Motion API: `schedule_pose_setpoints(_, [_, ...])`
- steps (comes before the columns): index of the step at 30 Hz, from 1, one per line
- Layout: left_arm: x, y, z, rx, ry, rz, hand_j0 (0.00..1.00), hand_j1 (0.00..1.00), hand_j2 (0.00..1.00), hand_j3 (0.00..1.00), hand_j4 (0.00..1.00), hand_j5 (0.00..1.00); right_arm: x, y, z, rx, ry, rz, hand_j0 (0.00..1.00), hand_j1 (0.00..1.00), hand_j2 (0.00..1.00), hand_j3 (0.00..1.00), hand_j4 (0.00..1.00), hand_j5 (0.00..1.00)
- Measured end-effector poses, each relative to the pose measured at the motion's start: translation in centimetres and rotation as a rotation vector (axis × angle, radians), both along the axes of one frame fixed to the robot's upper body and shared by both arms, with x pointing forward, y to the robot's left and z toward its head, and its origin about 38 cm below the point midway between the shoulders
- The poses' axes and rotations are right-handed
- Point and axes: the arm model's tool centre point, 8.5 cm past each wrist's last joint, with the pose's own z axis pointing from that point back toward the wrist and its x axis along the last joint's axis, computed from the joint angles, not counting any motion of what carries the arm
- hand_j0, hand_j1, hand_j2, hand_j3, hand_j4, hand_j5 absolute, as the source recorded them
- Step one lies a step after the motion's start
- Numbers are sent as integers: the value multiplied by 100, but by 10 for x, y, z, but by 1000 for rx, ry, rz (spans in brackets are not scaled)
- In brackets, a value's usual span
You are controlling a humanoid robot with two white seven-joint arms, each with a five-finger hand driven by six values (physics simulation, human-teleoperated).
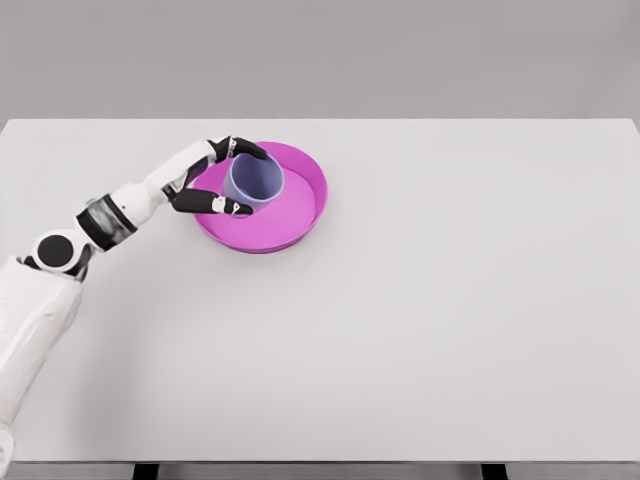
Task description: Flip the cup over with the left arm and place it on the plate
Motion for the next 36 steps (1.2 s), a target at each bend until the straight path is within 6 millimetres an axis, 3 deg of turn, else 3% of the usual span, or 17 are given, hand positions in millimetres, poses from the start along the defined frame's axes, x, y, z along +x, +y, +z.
schedule_pose_setpoints(4, [1, -2, -1, -17, 7, 1, 71, 71, 71, 71, 71, 71, 0, 0, 0, 0, 0, 0, 100, 100, 100, 100, 100, 100])
schedule_pose_setpoints(12, [1, -25, -3, -66, 17, -34, 72, 72, 72, 72, 72, 72, 0, 0, 0, 0, 0, 0, 100, 100, 100, 100, 100, 100])
schedule_pose_setpoints(28, [-2, -32, -8, -112, 44, -45, 76, 76, 76, 76, 76, 76, 0, 0, 0, 0, 0, 0, 100, 100, 100, 100, 100, 100])
schedule_pose_setpoints(36, [-3, -35, -11, -103, 51, -55, 86, 86, 86, 86, 86, 86, 0, 0, 0, 0, 0, 0, 100, 100, 100, 100, 100, 100])
